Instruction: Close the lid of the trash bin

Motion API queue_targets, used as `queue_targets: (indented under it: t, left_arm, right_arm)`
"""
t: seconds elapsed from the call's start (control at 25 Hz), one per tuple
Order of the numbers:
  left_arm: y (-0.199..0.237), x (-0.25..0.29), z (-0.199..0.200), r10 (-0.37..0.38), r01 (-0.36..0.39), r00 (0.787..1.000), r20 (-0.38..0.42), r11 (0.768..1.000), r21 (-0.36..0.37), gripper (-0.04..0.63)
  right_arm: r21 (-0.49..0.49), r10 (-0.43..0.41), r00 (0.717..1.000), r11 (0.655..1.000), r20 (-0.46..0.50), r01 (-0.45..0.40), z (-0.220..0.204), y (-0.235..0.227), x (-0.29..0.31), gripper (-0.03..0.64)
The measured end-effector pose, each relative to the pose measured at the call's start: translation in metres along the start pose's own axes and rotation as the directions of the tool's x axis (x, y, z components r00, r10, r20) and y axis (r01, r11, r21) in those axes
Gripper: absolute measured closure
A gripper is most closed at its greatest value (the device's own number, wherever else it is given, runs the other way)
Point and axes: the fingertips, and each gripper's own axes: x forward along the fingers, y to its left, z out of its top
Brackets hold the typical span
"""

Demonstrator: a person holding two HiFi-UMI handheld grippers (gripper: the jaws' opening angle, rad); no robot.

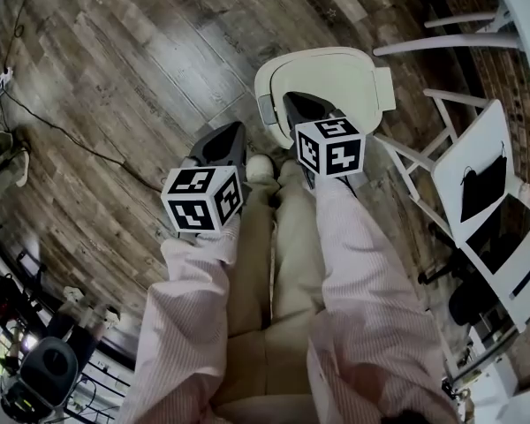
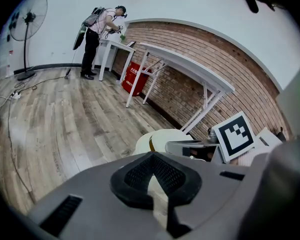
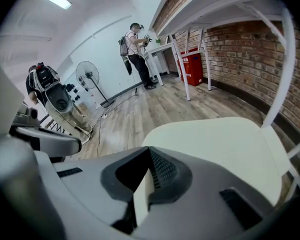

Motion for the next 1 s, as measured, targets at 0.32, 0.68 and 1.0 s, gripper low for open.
queue_targets:
  t: [0.32, 0.68, 1.0]
  left_arm:
    - [0.004, 0.010, -0.006, -0.003, 0.003, 1.000, -0.002, 1.000, -0.011, 0.601]
    - [-0.001, 0.011, -0.007, -0.003, 0.003, 1.000, -0.007, 1.000, -0.023, 0.602]
    - [0.002, 0.011, -0.003, 0.015, -0.015, 1.000, -0.004, 1.000, -0.027, 0.601]
  right_arm:
    - [-0.003, 0.005, 0.998, 1.000, -0.055, -0.005, -0.017, -0.002, 0.011, 0.614]
    - [-0.042, 0.033, 0.992, 0.998, -0.120, -0.038, -0.031, 0.006, 0.018, 0.614]
    - [-0.064, 0.019, 0.993, 0.998, -0.114, -0.026, -0.037, 0.013, 0.020, 0.614]
